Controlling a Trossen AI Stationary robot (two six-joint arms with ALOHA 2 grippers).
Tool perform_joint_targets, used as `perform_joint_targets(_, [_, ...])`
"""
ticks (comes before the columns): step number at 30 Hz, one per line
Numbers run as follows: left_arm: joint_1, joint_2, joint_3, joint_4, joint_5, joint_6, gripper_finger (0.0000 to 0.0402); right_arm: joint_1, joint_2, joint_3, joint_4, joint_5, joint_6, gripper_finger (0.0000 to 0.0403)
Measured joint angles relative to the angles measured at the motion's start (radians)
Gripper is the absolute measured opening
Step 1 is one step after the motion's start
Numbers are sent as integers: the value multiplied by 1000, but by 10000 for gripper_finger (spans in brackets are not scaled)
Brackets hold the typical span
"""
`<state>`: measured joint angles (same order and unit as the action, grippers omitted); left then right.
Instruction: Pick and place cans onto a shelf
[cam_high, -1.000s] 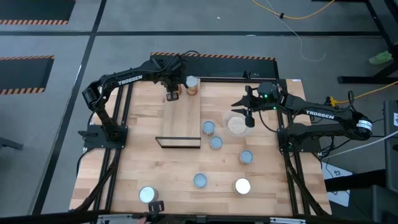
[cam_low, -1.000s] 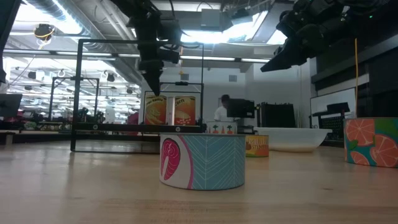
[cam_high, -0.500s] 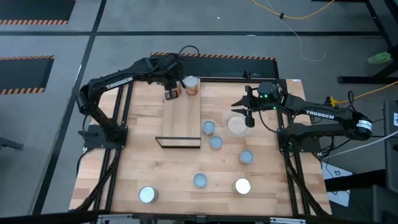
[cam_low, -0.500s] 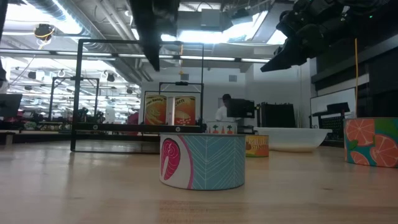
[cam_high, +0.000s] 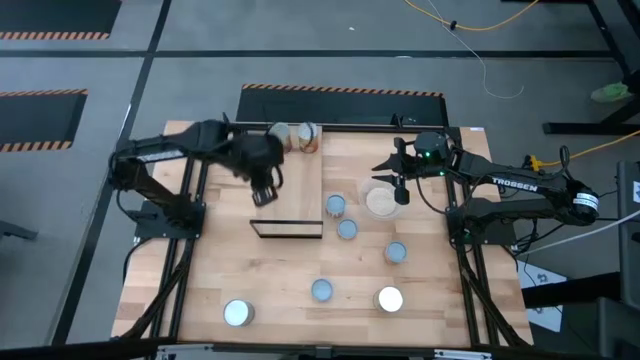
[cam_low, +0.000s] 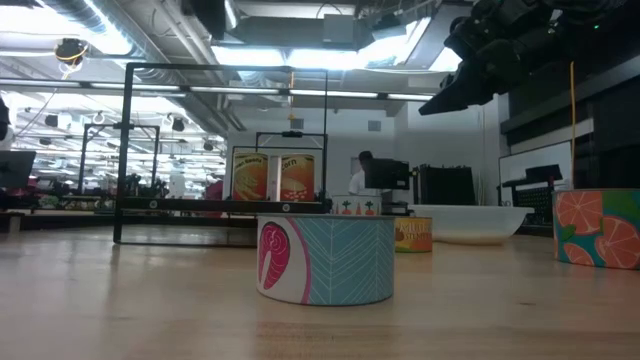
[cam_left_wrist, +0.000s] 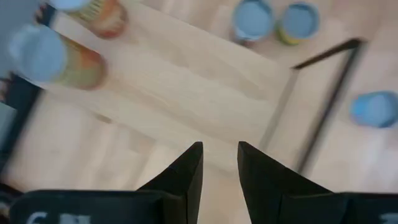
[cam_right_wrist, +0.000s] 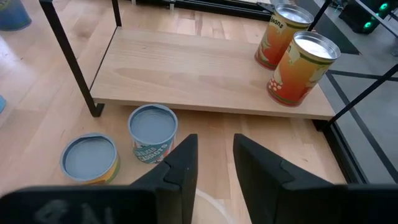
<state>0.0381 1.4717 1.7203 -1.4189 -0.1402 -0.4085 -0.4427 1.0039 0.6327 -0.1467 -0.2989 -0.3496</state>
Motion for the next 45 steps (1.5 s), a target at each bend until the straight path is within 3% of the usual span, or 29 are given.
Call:
perform_joint_targets(13, [-476,64,0,20,-2,-895,94,0,0,0,1,0,3,108])
perform_joint_targets(18, [-604,141,0,57,8,-1213,94,0,0,0,3,0,5,108])
perform_joint_targets(23, [-678,230,0,140,61,-1438,94,0,0,0,17,0,3,108])
perform_joint_targets(29, [-724,344,0,268,194,-1587,94,0,0,0,17,0,-1,108])
perform_joint_targets(35, [-733,426,0,284,351,-1648,94,0,0,0,17,0,-49,108])
perform_joint_targets(45, [-738,473,0,231,395,-1658,94,0,0,0,22,0,-51,108])
